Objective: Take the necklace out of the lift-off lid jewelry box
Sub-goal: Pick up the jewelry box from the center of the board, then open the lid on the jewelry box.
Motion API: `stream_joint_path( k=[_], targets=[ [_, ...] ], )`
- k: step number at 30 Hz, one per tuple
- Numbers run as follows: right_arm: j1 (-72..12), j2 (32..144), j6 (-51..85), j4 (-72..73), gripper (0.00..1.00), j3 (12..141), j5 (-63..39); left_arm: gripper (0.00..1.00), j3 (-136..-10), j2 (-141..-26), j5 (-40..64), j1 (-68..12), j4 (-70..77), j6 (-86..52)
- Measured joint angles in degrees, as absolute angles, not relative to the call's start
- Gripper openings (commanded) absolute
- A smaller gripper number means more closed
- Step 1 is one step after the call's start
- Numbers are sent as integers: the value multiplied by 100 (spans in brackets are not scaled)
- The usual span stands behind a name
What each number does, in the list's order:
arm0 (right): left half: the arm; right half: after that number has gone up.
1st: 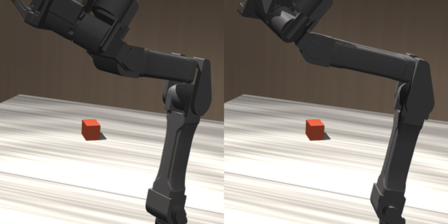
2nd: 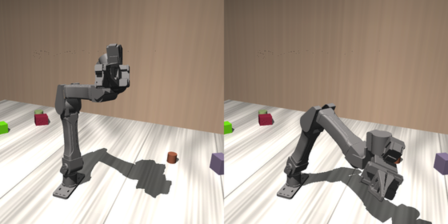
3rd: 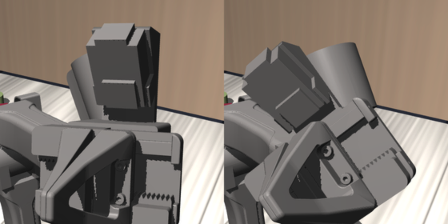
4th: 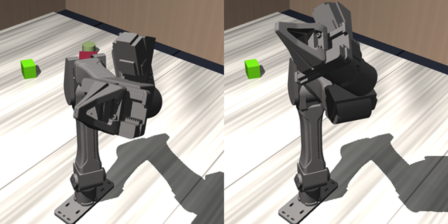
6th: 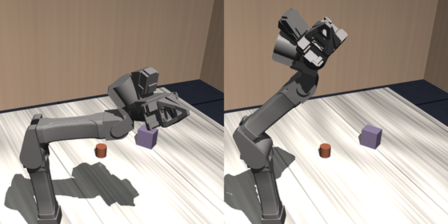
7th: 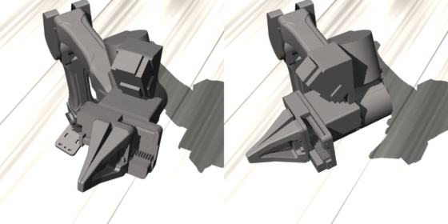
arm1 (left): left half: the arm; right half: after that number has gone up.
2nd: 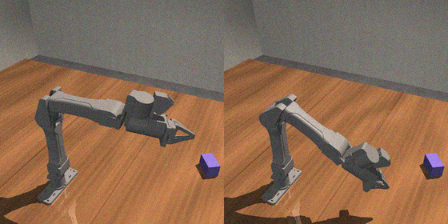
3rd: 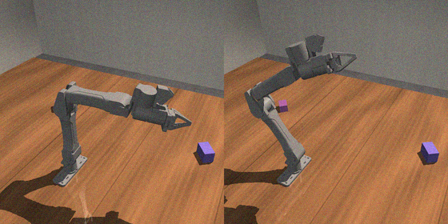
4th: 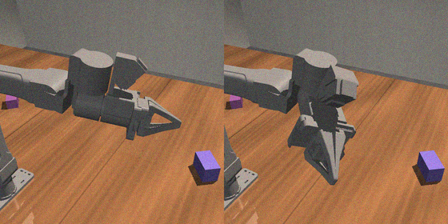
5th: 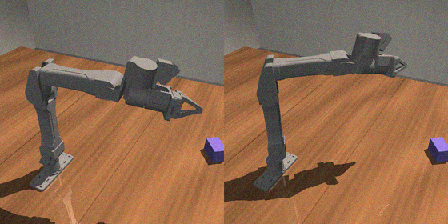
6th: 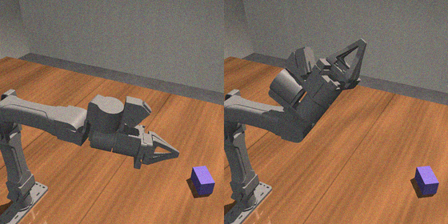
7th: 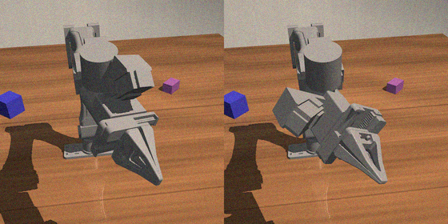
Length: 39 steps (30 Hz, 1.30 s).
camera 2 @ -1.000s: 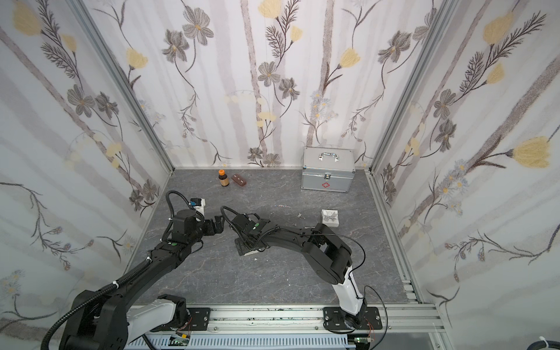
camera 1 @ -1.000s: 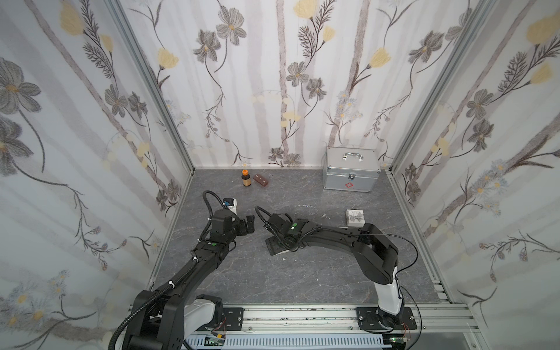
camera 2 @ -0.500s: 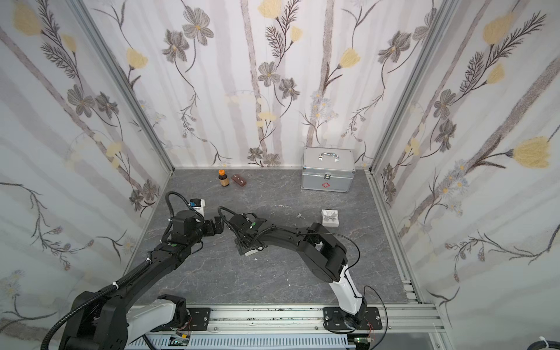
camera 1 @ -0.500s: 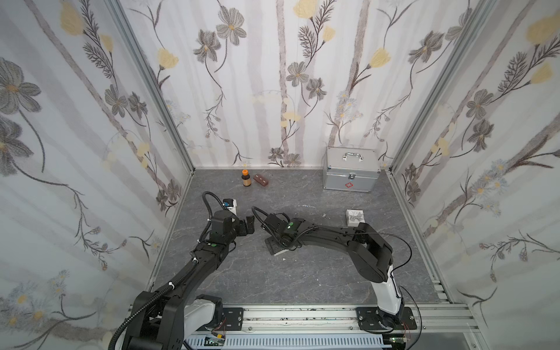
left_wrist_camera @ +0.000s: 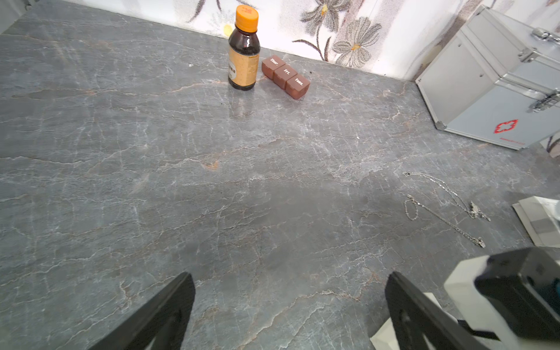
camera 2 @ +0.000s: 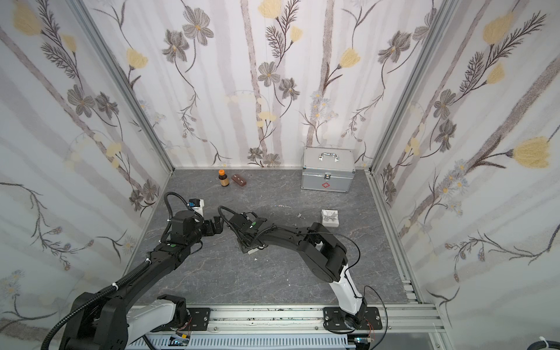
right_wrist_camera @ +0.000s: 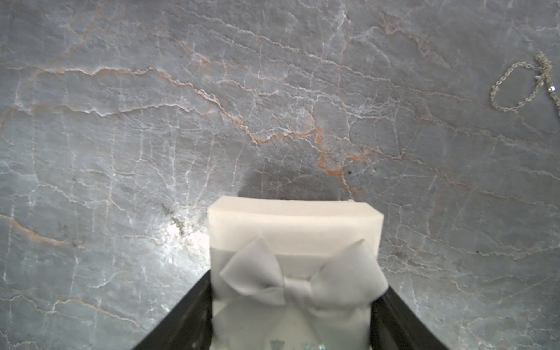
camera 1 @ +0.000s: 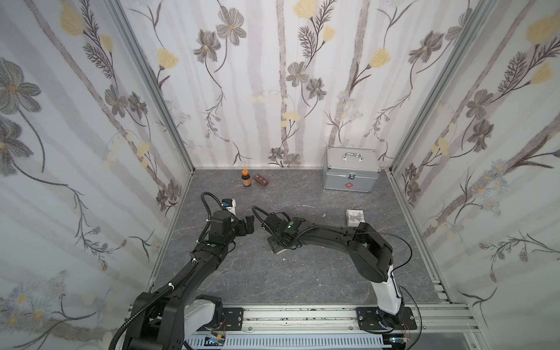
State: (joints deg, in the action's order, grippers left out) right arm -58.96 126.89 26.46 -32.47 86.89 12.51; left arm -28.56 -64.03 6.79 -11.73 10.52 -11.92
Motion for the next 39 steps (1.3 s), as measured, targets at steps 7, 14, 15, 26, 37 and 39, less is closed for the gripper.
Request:
stream_joint_path(
  k=[7, 14, 15, 26, 37, 39],
  targets=[
    [-5107, 11531, 2416, -2502, 68, 7465, 244, 99, -2775, -6512, 1944, -1181, 1511, -1194],
    [-4154, 10145, 1959, -1643, 67, 6501, -1135, 98, -2867, -6829, 3151, -1616, 2200, -1302],
    [-3983, 9961, 1898, -1505, 67, 6379, -1308, 98, -2875, -6860, 3328, -1706, 2355, -1341],
    [-3116, 8348, 1640, -368, 67, 5577, -3214, 93, -3321, -7666, 4928, -2440, 5282, -3002],
    [-2812, 7570, 2014, 917, 67, 5103, -4718, 88, -3837, -8532, 5428, -2777, 7216, -4241],
    [-2814, 7559, 2045, 1096, 67, 5068, -4864, 88, -3940, -8667, 5507, -2834, 7413, -4416]
  ],
)
